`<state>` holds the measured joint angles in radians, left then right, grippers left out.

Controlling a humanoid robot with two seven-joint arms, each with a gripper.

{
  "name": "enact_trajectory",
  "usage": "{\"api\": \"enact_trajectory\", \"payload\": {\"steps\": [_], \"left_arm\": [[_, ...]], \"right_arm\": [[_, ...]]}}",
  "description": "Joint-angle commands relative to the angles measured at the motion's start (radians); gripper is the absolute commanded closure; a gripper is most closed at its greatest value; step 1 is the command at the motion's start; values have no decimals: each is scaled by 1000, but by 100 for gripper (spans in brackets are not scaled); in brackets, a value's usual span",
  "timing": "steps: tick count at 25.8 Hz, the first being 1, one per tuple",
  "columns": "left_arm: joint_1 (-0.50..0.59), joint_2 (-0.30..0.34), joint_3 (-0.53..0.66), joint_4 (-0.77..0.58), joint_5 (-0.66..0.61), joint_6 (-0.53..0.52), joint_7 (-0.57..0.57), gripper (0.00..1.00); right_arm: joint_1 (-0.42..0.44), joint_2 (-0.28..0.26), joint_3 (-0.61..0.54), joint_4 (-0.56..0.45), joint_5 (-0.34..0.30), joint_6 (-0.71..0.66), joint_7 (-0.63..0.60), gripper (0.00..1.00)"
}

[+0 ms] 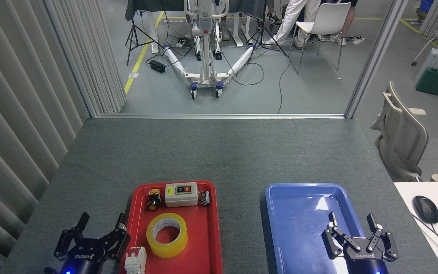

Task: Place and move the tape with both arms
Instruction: 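Move the left gripper toward the yellow tape roll on the red tray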

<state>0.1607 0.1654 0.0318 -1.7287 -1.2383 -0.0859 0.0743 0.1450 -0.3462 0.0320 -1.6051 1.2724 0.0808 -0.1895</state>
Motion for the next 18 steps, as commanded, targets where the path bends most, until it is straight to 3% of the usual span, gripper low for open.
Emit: {"api": "enact_trajectory", "payload": {"steps": [1,4,8,18], "left_arm": [[-1,17,3,11,22,14,-10,0],[-4,54,-3,29,71,3,-36,0],[-15,49,-4,20,80,2,-71,0],[-73,43,-21,58,83,25,-93,0]], "right_arm": [[-13,-2,0,1,-1,1,1,0],[-13,-22,2,-1,-1,-1,1,0],[-19,-51,0,-1,-1,1,1,0],[-12,-48,2,-1,-1,-3,1,0]]}}
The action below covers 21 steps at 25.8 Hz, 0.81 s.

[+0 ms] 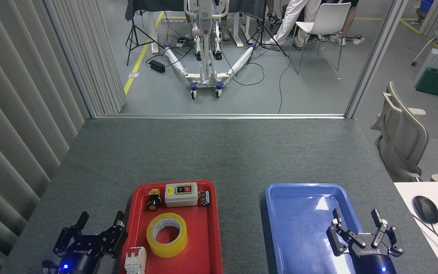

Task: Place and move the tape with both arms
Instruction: 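Move the left gripper toward the yellow tape roll on the red tray, then grasp the yellow tape roll with the left gripper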

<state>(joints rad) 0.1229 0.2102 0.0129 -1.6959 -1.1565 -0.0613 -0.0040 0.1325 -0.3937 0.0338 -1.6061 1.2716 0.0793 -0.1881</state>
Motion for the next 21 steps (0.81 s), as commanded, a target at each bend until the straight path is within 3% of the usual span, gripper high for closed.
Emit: {"api": "enact_trajectory", "payload": {"steps": [1,4,10,13,15,21], "left_arm": [[-77,6,-8,45,3,-6,-47,0],[-140,11,-16,62,6,-5,-254,0],[-265,8,-36,9,5,-2,-835,0],[-327,-9,-65,61,3,6,-1033,0],[-376,-20,-87,116,3,11,-1090,0],[-453,-32,-156,182,-3,11,-1110,0]], "right_arm": [[1,-1,1,0,0,-4,-1,0],[9,6,3,-2,0,-7,-1,0],[13,19,3,-2,0,-12,-5,0],[15,19,8,0,0,-10,-2,0],[15,30,9,-2,0,-9,-4,0],[32,50,1,-15,0,-7,-2,0]]}}
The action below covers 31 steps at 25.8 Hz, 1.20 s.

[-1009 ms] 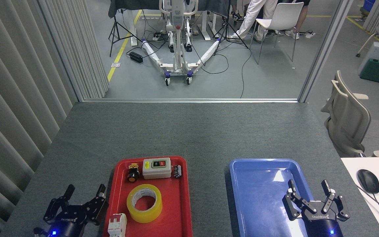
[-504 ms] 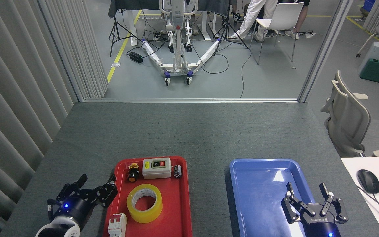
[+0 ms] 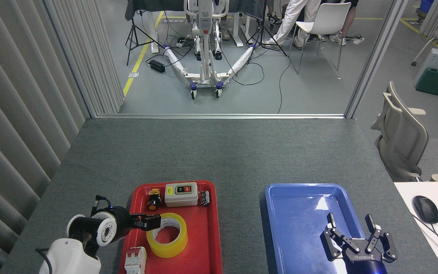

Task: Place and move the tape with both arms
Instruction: 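Grasp the yellow tape roll with the left gripper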

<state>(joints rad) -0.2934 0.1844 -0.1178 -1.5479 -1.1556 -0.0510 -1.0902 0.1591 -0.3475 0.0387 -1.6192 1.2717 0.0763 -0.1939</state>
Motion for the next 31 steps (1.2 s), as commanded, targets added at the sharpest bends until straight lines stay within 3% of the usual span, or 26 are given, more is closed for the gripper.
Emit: {"api": "enact_trajectory", "payload": {"steps": [1,14,26,31], "left_arm": [[-43,-10,-36,49,-7,0,-30,0],[-113,-51,-42,264,-7,2,-36,1],[-113,-54,-42,278,-42,28,-39,2],[-113,-54,-42,292,-87,28,-74,22]], "right_arm": [[7,4,-3,-2,0,-9,4,0],[40,21,1,-2,1,-18,-9,0],[48,19,0,-1,1,-21,-9,0],[76,22,1,-4,8,-53,-56,0]]}}
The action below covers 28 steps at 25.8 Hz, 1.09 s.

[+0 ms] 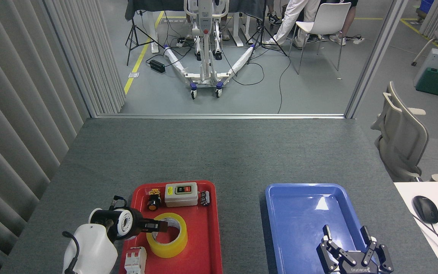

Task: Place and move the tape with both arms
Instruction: 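Grasp the yellow tape roll with the left gripper, then carry the tape roll toward the blue tray, handing it to the right gripper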

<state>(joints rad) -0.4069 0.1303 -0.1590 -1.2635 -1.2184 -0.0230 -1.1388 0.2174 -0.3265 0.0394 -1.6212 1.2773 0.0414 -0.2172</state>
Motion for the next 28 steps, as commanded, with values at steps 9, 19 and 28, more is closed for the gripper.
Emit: {"api": "enact_trajectory", "payload": {"steps": [9,19,28], "left_arm": [[0,-1,-4,3,-21,-12,-159,100],[3,-23,-1,-47,-7,-74,-72,100],[-30,-8,-11,-117,267,-574,272,100]], "right_arm": [[27,-2,4,-2,-1,-11,-25,0],[31,-13,7,-11,-1,25,18,0],[34,-14,11,-17,-1,25,15,0]]}}
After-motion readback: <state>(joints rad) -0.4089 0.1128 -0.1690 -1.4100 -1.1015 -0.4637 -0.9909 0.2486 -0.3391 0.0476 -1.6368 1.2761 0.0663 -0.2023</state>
